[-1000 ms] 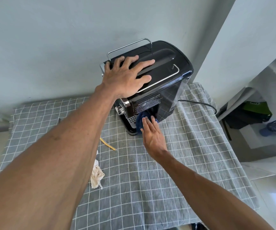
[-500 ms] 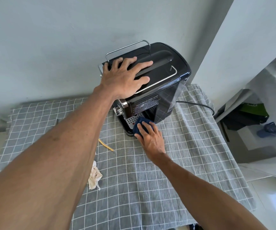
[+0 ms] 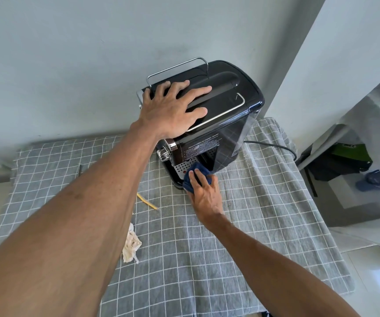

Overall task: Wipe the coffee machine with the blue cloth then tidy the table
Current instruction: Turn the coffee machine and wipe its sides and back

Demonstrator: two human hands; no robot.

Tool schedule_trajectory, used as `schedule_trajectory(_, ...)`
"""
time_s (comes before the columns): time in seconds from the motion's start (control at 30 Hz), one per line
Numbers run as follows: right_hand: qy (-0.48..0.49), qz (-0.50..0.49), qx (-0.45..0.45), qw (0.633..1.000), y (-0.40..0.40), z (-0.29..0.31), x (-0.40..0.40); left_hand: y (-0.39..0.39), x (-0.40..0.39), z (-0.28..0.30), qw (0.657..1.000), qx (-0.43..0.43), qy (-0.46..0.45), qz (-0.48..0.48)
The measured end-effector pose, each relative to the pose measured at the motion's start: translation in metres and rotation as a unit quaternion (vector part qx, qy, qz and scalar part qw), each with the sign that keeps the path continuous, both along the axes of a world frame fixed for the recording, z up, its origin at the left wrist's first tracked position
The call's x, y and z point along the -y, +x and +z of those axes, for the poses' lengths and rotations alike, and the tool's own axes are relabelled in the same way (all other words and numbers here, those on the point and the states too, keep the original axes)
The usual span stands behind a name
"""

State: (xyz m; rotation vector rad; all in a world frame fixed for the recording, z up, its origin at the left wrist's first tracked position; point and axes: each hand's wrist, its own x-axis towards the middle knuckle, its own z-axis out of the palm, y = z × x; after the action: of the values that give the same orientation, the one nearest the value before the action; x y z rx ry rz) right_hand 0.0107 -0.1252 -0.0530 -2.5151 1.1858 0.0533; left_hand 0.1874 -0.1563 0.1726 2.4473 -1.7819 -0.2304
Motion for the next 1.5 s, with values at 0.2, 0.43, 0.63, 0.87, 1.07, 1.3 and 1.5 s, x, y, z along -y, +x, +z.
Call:
schedule_trajectory(0.2, -0.016, 0.014, 0.038, 0.999, -0.012, 0.0, 0.026, -0.001, 0.0, 0.0, 1.0, -0.001, 0.002, -0.001)
schedule_trajectory(0.43, -0.027, 0.083, 0.034, 0.996, -0.02, 0.0, 0.033, 0.0, 0.002, -0.001, 1.0, 0.001, -0.001, -0.002)
schedule_trajectory(0.63, 0.019, 0.043, 0.05, 0.998, -0.008, -0.003, 0.009, 0.001, 0.002, -0.002, 1.0, 0.005, 0.0, 0.002)
schedule_trajectory(0.87, 0.021, -0.029, 0.07, 0.997, -0.011, 0.0, 0.029, 0.0, 0.001, -0.001, 1.0, 0.008, 0.0, 0.004)
schedule_trajectory(1.07, -0.036, 0.041, 0.068, 0.996, -0.024, -0.004, 0.026, 0.0, 0.002, -0.001, 1.0, 0.003, 0.001, 0.001)
schedule_trajectory(1.3, 0.061, -0.034, 0.094, 0.993, -0.008, -0.008, 0.001, 0.0, 0.001, -0.001, 1.0, 0.006, -0.004, 0.002)
schedule_trajectory(1.5, 0.016, -0.016, 0.073, 0.997, -0.018, -0.005, 0.028, 0.0, 0.001, 0.0, 1.0, 0.001, 0.0, 0.003)
